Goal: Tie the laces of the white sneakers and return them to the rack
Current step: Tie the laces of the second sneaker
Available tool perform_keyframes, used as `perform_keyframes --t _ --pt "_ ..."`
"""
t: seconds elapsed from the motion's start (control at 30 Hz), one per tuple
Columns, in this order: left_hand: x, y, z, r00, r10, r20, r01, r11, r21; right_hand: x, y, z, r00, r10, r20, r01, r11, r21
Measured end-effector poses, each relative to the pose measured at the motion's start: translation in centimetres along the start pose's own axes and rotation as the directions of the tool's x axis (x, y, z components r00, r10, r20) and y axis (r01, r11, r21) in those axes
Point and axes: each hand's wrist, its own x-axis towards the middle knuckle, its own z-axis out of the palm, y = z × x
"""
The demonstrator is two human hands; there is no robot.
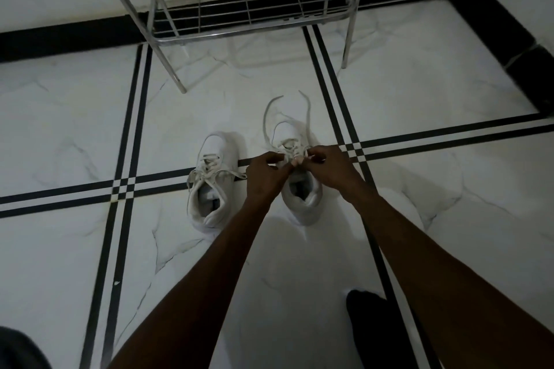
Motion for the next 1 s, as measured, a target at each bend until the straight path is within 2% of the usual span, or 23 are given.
perform_keyframes --t 0.13,0.27,0.43,0.53,0.63,0.8,1.0 --pt "0.4 0.6 -0.3 0.999 0.047 -0.016 -0.047 0.999 -0.001 0.2 -1.2 0.7 0.996 0.011 -0.086 -0.004 0.996 0.084" --pt "1.2 1.1 0.0 0.999 0.035 0.013 -0.035 0.999 -0.014 1.0 -1.6 0.8 0.986 0.033 -0.161 -0.024 0.998 0.053" --pt "0.0 1.2 0.3 0.977 0.103 -0.188 -0.084 0.991 0.105 1.0 -1.0 0.8 0.970 0.060 -0.234 -0.042 0.996 0.081" --pt "-0.8 0.9 0.4 0.953 0.165 -0.255 -0.125 0.978 0.167 0.7 -1.2 1.3 0.978 0.024 -0.209 -0.002 0.995 0.105" --pt "-0.9 0.3 0.5 0.939 0.171 -0.300 -0.130 0.980 0.152 0.7 -1.2 1.9 0.983 -0.008 -0.183 0.033 0.990 0.135" --pt "-0.7 0.0 0.6 0.944 0.105 -0.313 -0.081 0.993 0.091 -0.1 -1.2 2.0 0.975 0.027 -0.222 0.012 0.985 0.173" --pt "-0.1 -0.8 0.6 0.946 0.030 -0.324 -0.014 0.999 0.052 -0.1 -0.6 2.4 0.982 0.128 -0.139 -0.074 0.938 0.339"
